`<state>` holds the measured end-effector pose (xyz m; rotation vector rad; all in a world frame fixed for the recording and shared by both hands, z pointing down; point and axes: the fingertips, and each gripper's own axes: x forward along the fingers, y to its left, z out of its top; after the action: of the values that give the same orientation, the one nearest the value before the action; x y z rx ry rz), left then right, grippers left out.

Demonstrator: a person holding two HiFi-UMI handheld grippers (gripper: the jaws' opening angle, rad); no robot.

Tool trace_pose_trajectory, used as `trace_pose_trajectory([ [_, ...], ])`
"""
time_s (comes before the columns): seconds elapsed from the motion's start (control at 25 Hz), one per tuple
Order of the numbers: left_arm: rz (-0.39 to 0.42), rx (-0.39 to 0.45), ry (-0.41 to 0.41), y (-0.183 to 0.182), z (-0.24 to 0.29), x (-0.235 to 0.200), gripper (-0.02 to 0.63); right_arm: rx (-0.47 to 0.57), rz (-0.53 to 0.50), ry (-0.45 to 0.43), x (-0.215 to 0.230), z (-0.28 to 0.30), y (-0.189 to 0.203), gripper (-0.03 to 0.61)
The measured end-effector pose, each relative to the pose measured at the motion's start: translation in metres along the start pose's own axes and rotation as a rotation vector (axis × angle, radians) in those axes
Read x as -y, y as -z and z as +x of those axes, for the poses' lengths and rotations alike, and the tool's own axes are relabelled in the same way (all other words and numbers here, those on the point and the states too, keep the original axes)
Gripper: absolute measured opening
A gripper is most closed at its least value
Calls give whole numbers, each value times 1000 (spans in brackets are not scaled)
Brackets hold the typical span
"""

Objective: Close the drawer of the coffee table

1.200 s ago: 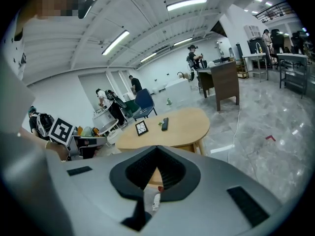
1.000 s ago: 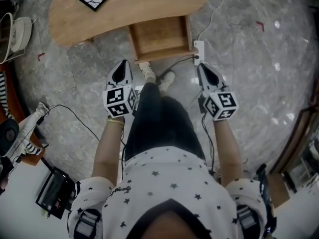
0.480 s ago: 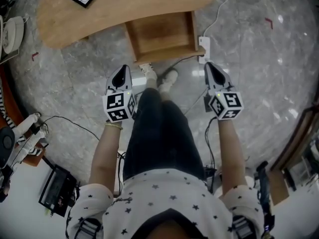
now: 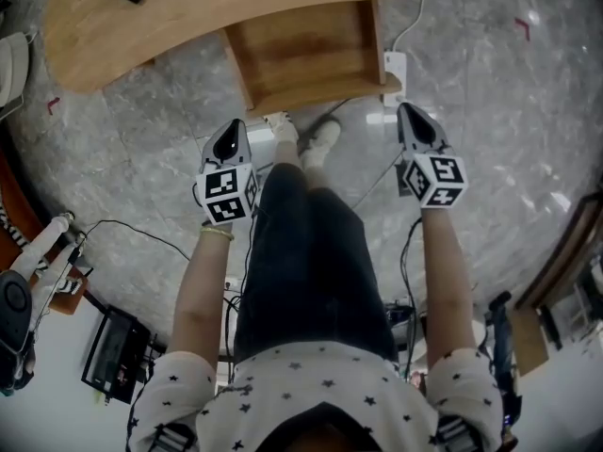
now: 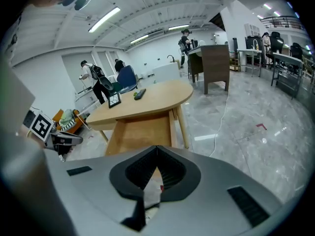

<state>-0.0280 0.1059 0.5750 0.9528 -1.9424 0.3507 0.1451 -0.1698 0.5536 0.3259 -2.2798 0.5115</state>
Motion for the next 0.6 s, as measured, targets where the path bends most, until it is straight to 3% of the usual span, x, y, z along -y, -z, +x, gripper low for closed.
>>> trace_pose_trajectory([
  [0.6,43,-133,15,55,52,-3,11,-177,-94,37,42,60,59,9],
])
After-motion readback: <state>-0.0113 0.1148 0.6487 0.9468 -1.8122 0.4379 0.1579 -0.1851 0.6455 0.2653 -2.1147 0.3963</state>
